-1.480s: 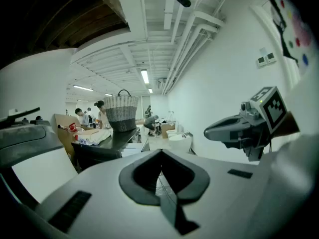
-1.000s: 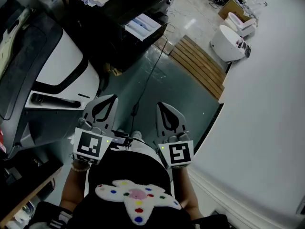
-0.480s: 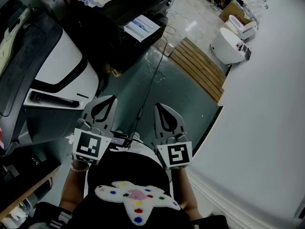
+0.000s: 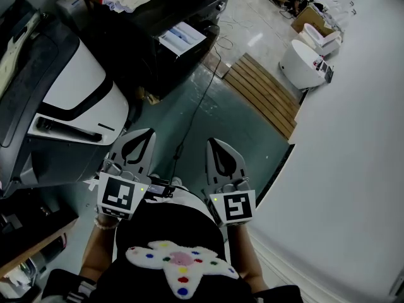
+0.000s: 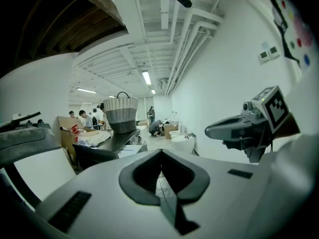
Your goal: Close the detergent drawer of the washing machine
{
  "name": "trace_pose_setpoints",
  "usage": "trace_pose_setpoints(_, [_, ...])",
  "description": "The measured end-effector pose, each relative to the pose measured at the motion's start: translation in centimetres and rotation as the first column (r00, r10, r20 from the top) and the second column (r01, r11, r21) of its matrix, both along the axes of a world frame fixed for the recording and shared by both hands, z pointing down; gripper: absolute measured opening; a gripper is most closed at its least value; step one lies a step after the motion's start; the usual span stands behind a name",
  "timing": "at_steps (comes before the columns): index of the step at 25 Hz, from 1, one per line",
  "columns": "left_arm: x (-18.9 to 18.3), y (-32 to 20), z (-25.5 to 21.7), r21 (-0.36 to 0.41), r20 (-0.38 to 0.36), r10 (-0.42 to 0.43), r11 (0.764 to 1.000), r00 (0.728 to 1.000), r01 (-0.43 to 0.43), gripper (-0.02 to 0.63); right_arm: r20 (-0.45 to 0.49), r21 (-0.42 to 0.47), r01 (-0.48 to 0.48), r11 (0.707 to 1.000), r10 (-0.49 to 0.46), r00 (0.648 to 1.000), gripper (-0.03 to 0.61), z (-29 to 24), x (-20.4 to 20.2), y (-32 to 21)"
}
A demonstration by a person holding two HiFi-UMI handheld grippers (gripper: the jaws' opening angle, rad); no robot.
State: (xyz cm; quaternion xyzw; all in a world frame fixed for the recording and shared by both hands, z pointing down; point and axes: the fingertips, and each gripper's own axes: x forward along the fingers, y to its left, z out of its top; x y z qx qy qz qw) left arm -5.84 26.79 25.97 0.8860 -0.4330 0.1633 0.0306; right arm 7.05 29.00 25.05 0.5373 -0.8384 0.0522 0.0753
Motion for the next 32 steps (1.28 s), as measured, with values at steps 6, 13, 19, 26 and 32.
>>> trace_pose_setpoints(6, [1.4, 0.9, 0.6, -0.001, -0.001, -0.020, 1.000, 1.000, 0.020, 0.011, -0.045, 0.029, 0.041, 0.999, -0.040, 0.998, 0.003, 0.2, 1.0, 1.0])
trace_pose_setpoints(13, [2.5, 0.8, 0.9, -0.002, -0.015, -0.016, 1.000, 1.000, 0.016, 0.011, -0.048, 0.013, 0.060, 0.998, -0.059, 0.997, 0.003, 0.7, 1.5, 0.8])
trace_pose_setpoints(19, [2.5, -1.0, 1.5, -0.007, -0.015, -0.014, 1.000, 1.000, 0.014, 0.011, -0.042, 0.011, 0.042, 0.999, -0.041, 0.998, 0.003, 1.2, 1.8, -1.1])
trace_pose_setpoints(26, [3.0, -5.6, 1.6, 0.002, -0.011, 0.013, 1.000, 1.000, -0.013, 0.011, -0.048, 0.004, 0.021, 1.000, -0.021, 0.999, 0.004, 1.8, 2.1, -5.3])
trace_pose_setpoints(32, [3.1, -10.9, 2.0, -0.011, -0.037, 0.036, 0.999, 0.999, -0.036, 0.011, -0.046, -0.012, 0.010, 1.000, -0.010, 0.999, 0.003, 1.9, 1.9, -10.7])
